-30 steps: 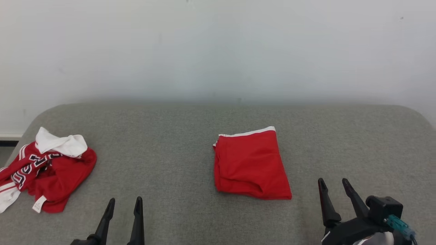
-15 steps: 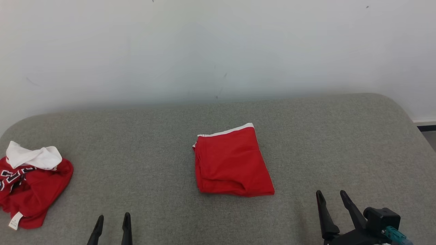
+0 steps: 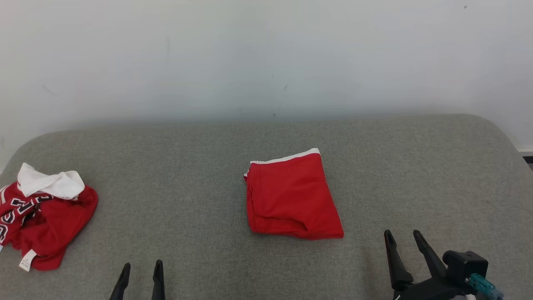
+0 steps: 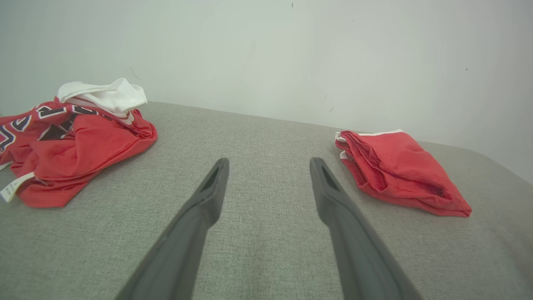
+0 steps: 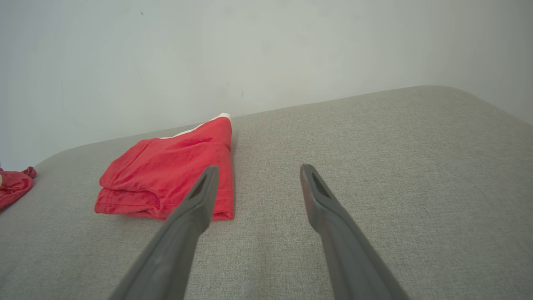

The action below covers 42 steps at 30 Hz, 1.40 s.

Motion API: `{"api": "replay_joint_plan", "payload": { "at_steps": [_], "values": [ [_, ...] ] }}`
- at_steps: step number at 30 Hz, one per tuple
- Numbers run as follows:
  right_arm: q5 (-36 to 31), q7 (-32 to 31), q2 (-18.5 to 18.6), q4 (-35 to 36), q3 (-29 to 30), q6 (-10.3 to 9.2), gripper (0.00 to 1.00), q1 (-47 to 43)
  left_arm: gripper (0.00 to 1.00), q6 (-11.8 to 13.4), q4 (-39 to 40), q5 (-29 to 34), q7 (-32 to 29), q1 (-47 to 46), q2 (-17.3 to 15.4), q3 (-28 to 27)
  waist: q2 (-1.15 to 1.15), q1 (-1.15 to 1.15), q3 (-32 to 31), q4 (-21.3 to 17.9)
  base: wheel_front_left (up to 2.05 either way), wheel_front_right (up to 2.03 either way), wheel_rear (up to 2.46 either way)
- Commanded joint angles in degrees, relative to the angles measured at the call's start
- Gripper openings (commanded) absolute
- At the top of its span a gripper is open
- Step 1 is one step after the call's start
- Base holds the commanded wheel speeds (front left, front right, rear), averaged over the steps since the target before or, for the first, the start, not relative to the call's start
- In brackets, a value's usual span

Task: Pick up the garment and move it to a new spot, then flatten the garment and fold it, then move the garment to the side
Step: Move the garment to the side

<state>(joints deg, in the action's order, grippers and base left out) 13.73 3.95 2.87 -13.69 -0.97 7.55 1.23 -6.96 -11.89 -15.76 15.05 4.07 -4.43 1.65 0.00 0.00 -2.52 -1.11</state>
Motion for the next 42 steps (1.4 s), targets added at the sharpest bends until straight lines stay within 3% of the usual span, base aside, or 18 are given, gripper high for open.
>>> {"api": "replay_joint_plan", "payload": {
  "at_steps": [1, 12, 17, 20, 25, 29, 42],
  "values": [
    [0.2, -0.2, 0.0, 0.0, 0.1, -0.13, 1.00, 0.4, 1.00, 0.0, 0.0, 0.6, 0.2, -0.6, 0.1, -0.1, 0.00, 0.00, 0.2, 0.2, 0.00, 0.00, 0.00],
    [0.0, -3.2, 0.0, 0.6, 1.0, -0.13, 1.00, 1.5, 1.00, -0.5, 0.4, 1.0, 0.2, -0.4, 0.4, 0.2, 0.00, 0.00, 0.2, 1.3, 0.00, 0.00, 0.00],
    [1.2, -9.3, 0.0, -0.1, 0.8, -0.13, 1.00, 4.0, 1.00, -0.6, 0.5, 1.0, 0.2, -0.5, 0.6, 0.4, 0.00, 0.00, 0.4, 1.5, 0.00, 0.00, 0.00],
    [1.3, -17.5, 0.0, -2.1, 1.4, -0.13, 1.00, 8.3, 1.00, -0.6, 0.3, 1.2, 0.2, -0.9, 0.6, 1.0, 0.00, 0.00, 0.7, 2.0, 0.00, 0.00, 0.00],
    [0.2, -30.8, 0.0, -8.6, 4.8, -0.13, 1.00, 17.0, 1.00, -0.5, -0.1, 1.0, 0.2, -2.2, 0.7, 3.2, 0.00, 0.00, 1.3, 4.6, 0.00, 0.00, 0.00],
    [-0.4, -36.1, 0.0, -15.7, 9.3, -0.13, 1.00, 24.2, 1.00, -0.5, 0.4, 0.7, 0.2, -2.8, 0.3, 5.5, 0.00, 0.00, 2.8, 7.6, 0.00, 0.00, 0.00],
    [-12.7, -34.9, 0.0, -35.9, 20.2, -0.13, 1.00, 37.4, 1.00, -0.5, 1.1, 0.2, 0.2, -6.0, -0.5, 9.5, 0.00, 0.00, 9.1, 16.9, 0.00, 0.00, 0.00]
  ]
}}
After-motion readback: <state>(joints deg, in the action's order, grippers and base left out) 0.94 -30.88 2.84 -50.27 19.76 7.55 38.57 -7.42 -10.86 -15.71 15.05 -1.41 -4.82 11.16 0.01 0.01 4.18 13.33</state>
